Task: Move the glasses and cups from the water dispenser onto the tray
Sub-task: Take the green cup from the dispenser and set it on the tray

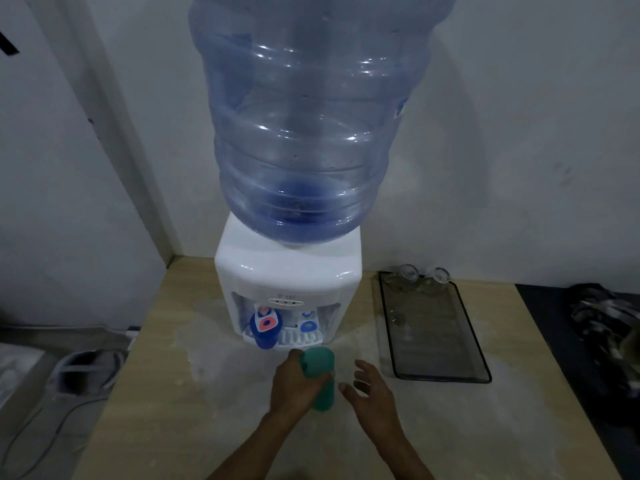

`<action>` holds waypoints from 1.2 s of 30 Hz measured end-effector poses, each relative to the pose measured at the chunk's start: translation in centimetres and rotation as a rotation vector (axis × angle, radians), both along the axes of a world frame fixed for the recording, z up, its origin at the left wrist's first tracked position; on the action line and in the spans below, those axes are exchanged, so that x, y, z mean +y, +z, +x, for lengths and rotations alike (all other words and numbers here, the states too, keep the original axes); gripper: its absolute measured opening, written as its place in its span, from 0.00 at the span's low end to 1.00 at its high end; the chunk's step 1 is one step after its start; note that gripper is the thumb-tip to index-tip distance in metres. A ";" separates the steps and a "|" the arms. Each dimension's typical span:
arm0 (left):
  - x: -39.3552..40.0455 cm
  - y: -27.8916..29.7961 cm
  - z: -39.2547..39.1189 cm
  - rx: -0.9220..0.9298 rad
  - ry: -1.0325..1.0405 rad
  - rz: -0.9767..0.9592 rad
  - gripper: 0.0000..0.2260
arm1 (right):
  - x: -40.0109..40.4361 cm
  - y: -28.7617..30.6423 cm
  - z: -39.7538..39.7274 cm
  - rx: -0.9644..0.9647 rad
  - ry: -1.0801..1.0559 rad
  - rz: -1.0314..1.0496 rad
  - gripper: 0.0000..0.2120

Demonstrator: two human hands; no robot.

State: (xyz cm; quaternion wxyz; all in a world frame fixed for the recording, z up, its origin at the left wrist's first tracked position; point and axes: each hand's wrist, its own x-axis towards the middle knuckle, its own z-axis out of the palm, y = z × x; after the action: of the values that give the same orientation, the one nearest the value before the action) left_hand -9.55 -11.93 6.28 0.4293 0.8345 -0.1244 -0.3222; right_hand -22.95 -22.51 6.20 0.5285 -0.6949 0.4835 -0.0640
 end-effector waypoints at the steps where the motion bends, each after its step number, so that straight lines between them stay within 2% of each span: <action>1: 0.1 0.3 -0.5 -0.001 0.003 -0.016 0.24 | 0.0 0.1 -0.2 -0.024 -0.080 0.092 0.25; 4: -0.2 1.5 -1.5 -0.046 0.011 -0.079 0.27 | -0.3 0.8 -0.6 -0.130 -0.359 0.442 0.17; 6: -0.8 2.5 -2.0 -0.076 -0.018 -0.134 0.26 | -0.6 1.3 -0.9 -0.169 -0.458 0.594 0.13; 9: -2.2 4.3 -2.9 -0.104 -0.056 -0.210 0.25 | -1.3 1.8 -1.5 -0.265 -0.550 0.837 0.17; 13: -4.4 5.7 -4.1 -0.121 -0.064 -0.280 0.31 | -2.2 2.1 -2.4 -0.482 -0.599 1.093 0.23; 20: -7.6 7.3 -5.9 -0.158 -0.107 -0.345 0.31 | -5.2 3.2 -3.3 -0.592 -0.623 1.106 0.21; 27: -12.1 8.2 -8.6 -0.232 -0.170 -0.342 0.29 | -9.0 2.9 -5.5 -0.680 -0.676 1.209 0.26; 36: -18.3 7.4 -11.5 -0.292 -0.238 -0.272 0.32 | -14.7 2.1 -7.4 -0.793 -0.745 1.311 0.26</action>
State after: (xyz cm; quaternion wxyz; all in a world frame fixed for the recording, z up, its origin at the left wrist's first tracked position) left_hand -21.08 -30.27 13.70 0.4743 0.7862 -0.3249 -0.2268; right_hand -30.39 -37.17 8.31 0.8986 0.0300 0.3991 -0.1795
